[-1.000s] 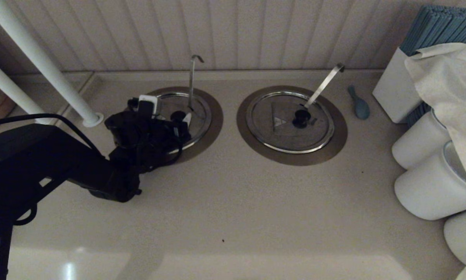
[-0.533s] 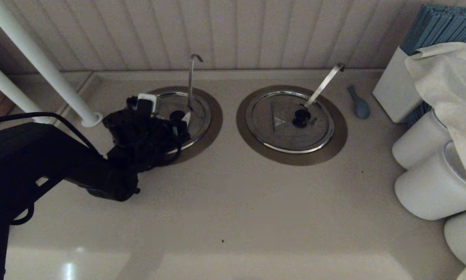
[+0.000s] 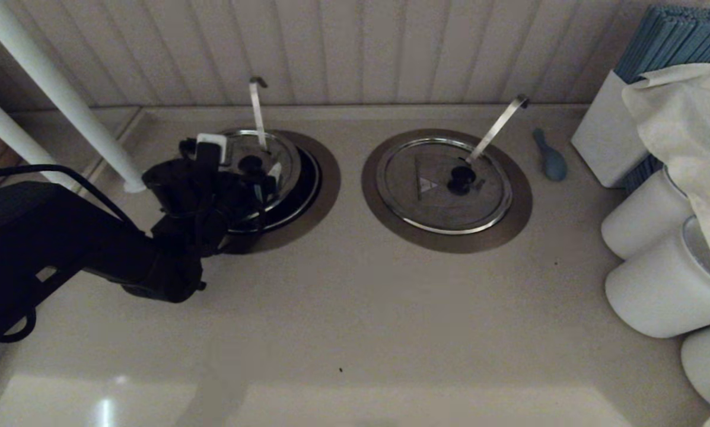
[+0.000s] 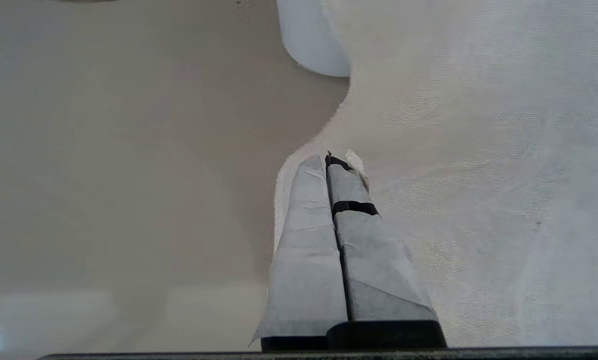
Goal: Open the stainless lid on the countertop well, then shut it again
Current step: Open the lid
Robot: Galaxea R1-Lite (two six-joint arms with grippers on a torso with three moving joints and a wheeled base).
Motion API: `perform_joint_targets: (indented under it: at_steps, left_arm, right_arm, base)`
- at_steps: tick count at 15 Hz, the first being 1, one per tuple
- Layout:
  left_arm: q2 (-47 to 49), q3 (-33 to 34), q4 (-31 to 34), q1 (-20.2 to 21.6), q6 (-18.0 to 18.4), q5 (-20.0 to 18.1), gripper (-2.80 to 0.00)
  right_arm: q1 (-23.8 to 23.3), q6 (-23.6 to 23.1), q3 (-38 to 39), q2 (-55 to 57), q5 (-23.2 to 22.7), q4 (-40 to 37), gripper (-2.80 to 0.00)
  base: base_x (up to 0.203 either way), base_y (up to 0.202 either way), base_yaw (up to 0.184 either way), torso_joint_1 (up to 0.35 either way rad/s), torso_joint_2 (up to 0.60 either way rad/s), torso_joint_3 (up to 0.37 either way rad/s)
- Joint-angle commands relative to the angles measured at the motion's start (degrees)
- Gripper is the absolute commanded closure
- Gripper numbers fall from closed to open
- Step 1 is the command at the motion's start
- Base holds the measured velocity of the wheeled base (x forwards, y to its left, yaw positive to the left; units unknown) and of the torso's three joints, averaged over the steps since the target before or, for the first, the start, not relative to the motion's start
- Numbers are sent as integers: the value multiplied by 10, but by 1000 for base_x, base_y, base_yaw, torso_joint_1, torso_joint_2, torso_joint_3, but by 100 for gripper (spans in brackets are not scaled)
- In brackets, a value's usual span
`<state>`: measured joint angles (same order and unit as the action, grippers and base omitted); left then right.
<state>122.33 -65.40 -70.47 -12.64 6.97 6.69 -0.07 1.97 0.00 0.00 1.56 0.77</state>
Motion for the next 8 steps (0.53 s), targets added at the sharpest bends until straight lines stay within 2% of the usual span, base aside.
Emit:
perform_joint_targets:
  at_steps: [1,6,8]
  left_arm:
    - [4,0,-5,0,0,-1,-280]
    - [49,-1,-5,-8,-3,-4,-280]
    - [56,-1,-2,-23,-21,-4,-280]
  right_arm:
    - [0,0,0,0,0,0,0]
    - [0,0,0,0,0,0,0]
    - [0,0,0,0,1,0,0]
  base:
    - [0,0,0,0,0,0]
    - [0,0,0,0,0,0]
    - [0,0,0,0,0,0]
